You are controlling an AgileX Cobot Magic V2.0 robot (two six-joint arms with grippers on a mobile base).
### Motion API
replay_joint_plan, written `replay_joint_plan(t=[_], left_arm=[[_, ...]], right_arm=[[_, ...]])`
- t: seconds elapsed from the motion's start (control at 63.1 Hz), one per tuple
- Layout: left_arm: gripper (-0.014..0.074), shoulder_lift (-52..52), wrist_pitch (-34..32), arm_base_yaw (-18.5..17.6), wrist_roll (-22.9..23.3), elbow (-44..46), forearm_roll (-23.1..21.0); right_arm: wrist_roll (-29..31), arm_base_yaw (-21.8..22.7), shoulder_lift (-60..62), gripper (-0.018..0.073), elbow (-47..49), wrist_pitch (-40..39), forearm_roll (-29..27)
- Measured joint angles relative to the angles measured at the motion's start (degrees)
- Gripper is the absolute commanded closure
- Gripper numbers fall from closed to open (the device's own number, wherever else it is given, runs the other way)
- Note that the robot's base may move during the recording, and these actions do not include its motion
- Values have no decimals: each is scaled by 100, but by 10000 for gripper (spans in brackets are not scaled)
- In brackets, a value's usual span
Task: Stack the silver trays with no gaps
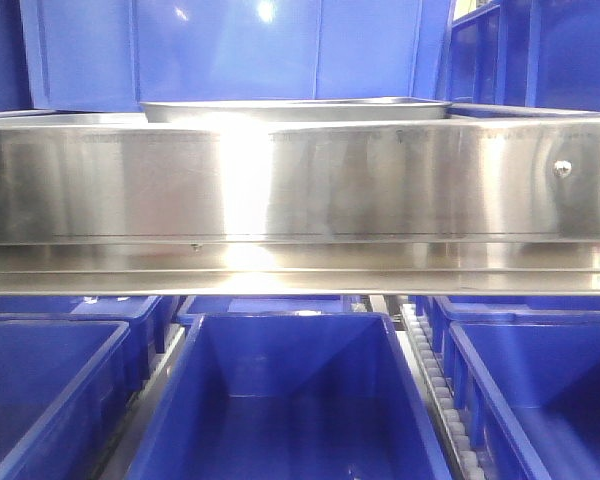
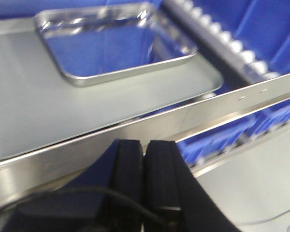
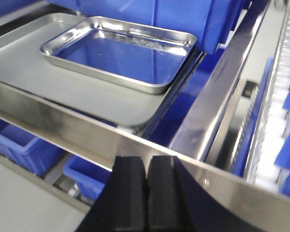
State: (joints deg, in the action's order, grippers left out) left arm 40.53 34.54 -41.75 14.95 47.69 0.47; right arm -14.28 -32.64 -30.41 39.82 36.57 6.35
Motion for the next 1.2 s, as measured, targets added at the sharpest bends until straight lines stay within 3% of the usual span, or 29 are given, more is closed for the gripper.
replay_joint_plan(t=[0.317,0.998,1.061,1.204], left_arm=[[637,-882,-1894,-35,0,-1890,60],[645,-896,-2037,-35,-26,-2005,28],[645,-986,-2015,34,-299,-2005,-47],[645,-1608,-1871,537,-1495,-2102,-544]], right_arm=[[30,0,1475,510,-1910,-1655,162],[30,0,1500,510,-2080,-1862,191],[30,0,1500,510,-2080,-1862,191],[30,0,1500,510,-2080,-1862,195]])
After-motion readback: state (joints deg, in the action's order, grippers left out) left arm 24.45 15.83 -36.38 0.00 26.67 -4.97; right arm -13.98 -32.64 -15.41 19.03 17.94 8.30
